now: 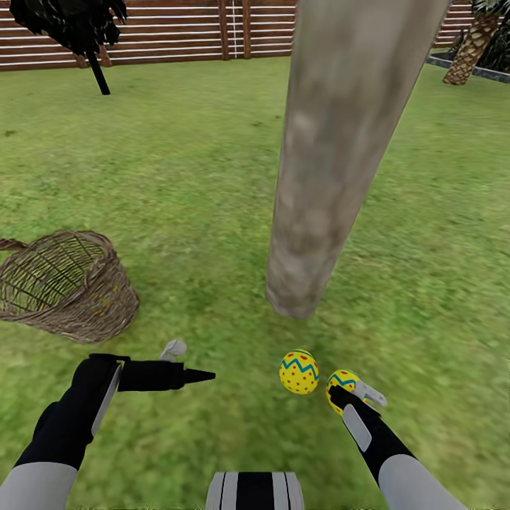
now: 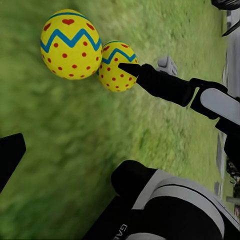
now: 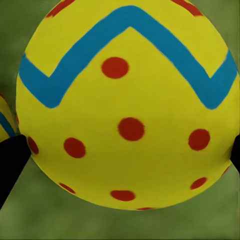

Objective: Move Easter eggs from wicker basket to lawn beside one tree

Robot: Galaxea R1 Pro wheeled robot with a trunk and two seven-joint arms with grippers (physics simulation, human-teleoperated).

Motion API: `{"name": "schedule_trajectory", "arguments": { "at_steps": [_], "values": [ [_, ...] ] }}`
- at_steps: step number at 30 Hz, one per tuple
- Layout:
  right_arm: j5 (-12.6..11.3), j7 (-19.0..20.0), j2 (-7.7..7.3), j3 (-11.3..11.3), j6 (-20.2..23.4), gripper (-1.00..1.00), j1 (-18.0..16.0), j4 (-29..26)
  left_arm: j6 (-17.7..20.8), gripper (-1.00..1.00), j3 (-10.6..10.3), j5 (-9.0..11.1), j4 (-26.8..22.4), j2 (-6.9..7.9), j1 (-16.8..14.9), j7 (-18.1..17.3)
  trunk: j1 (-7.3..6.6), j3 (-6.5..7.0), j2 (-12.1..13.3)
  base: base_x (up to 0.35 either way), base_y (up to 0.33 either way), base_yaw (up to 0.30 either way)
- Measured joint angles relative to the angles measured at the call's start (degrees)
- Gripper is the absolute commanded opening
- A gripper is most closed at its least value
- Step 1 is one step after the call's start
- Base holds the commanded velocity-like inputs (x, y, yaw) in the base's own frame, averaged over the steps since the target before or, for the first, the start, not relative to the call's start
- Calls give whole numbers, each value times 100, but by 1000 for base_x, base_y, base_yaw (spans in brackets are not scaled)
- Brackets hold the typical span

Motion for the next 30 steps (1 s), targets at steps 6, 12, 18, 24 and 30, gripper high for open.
{"name": "schedule_trajectory", "arguments": {
  "at_steps": [6, 12, 18, 24, 30],
  "values": [
    [1, 0, 0, 0, -2, -100, 0, 0, 1, 100, 0, 6, 0, 0, -1, 0, 7, -67, -4, 0, 0, 0],
    [2, 0, 0, 0, -6, -100, 0, 12, 1, 100, 3, 6, 0, 0, 1, -5, 5, -67, -4, 70, 0, 0],
    [23, 5, 1, 6, -11, -100, -4, 19, 0, 100, 0, 4, 1, 0, 1, -5, 9, -88, -6, 24, 0, 0],
    [3, 4, 4, 7, -10, -100, -4, -54, 0, 100, 0, 9, 1, 0, 2, -5, 13, -133, -9, 0, 0, 0],
    [33, -8, 3, 3, -4, -100, -4, -189, 1, 100, 0, 9, 0, 0, 0, -5, 21, -200, -13, 0, 0, 0]
  ]
}}
